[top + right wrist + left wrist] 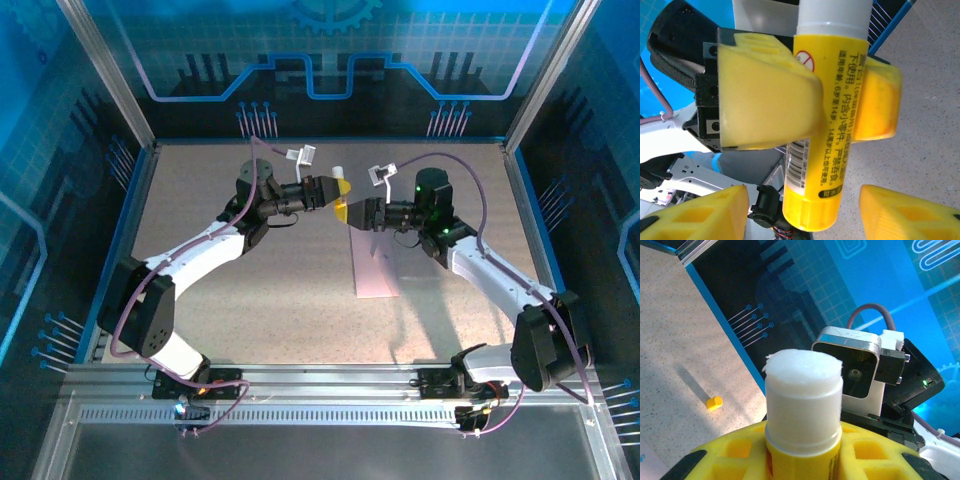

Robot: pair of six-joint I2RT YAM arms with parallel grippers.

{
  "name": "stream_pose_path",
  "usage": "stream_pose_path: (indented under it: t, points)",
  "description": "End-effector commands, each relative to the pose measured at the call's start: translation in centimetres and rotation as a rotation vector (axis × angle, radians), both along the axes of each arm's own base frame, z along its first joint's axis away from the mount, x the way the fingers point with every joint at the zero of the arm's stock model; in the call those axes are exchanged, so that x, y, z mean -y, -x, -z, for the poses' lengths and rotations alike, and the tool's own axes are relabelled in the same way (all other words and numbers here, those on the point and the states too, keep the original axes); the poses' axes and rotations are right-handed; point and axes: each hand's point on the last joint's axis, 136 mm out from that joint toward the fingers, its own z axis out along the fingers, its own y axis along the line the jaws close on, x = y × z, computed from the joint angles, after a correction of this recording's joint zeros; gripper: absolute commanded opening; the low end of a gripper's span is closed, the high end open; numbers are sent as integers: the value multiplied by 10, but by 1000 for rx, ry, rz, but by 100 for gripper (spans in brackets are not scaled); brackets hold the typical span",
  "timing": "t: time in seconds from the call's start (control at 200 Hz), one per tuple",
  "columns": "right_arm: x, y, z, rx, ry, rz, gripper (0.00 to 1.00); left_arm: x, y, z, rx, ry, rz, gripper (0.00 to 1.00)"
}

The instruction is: Place the letter into the envelope and seal it

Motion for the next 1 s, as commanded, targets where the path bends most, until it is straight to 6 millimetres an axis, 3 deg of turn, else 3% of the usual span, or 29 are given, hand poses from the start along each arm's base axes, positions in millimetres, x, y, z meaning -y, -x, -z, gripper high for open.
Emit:
stream_pose_path:
  t: [0.0,0.46,0.605,0.725,0.996]
  points:
    - [-8,-1,-18,49,-32,-28,58,-1,6,-17,50,39,-4,5]
    - [-11,-4,-15,28,-34,-39,44,1,0,-24,66,55,-13,5]
    - [-12,-5,-14,19,-39,-47,30,2,-2,-26,69,55,-15,5]
    - [-12,-7,-16,16,-46,-41,24,2,-3,-24,67,52,-17,5]
    - [-9,-16,-25,51,-12,37,23,5,-3,-16,38,17,-39,4]
